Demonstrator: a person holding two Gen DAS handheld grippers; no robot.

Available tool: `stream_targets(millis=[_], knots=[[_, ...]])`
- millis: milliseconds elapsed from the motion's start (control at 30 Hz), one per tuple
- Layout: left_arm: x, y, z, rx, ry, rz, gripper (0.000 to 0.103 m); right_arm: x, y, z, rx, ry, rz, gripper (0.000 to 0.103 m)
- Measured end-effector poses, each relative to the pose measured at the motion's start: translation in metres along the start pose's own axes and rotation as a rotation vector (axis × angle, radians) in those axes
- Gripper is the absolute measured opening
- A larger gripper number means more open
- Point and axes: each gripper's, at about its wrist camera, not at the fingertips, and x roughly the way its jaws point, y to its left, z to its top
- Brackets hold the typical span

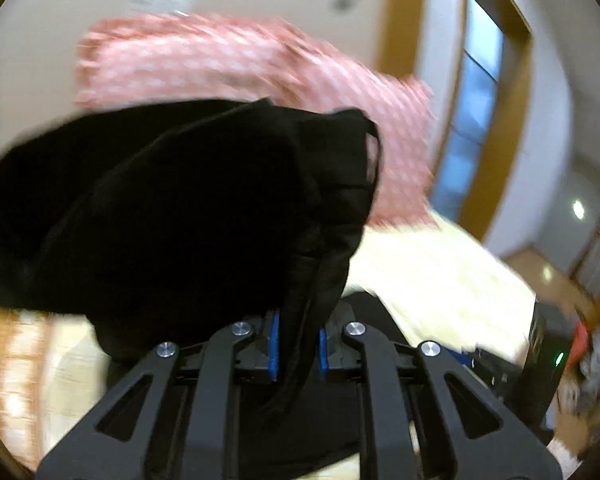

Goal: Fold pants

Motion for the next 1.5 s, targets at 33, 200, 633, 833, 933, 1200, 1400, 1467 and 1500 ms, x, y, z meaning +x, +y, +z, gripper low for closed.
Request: stream_targets(millis=[33, 200, 633, 833, 933, 1200, 1400, 1467, 1500], knots=[[0.014, -0.014, -0.012, 0.035, 0.038, -0.004, 0.013, -0.004, -0.008, -0.003, 0.012, -0.001, -0.023, 0.072], [0.068, -0.045, -0.078, 0.125, 0.251, -0.022, 0.013, -0.010, -0.045, -0.014, 0.081, 0.018, -0.089, 0.072], [0.060, -0.084, -0.106, 0.242, 0.211, 0.019, 0.015, -0.022, -0.068, -0.009, 0.128, -0.037, -0.141, 0.072], [0.048, -0.083, -0.108, 0.271, 0.179, -0.016, 0.050, -0.033, -0.062, 0.012, 0.130, -0.073, -0.075, 0.072], [0.024, -0.076, -0.104, 0.255, 0.134, -0.065, 0.081, -0.030, -0.038, 0.028, 0.063, -0.096, -0.006, 0.071], [-0.001, -0.001, -0.072, 0.098, 0.030, 0.135, 0.094, 0.021, 0.033, 0.039, -0.114, -0.019, 0.090, 0.071], [0.030, 0.054, -0.082, -0.061, 0.172, 0.226, 0.094, 0.063, 0.037, 0.013, -0.101, 0.196, 0.013, 0.071], [0.039, 0.064, -0.096, -0.119, 0.242, 0.193, 0.094, 0.063, 0.039, -0.004, -0.121, 0.196, -0.004, 0.071], [0.036, 0.062, -0.101, -0.101, 0.214, 0.201, 0.094, 0.061, 0.042, -0.007, -0.132, 0.195, -0.013, 0.071]])
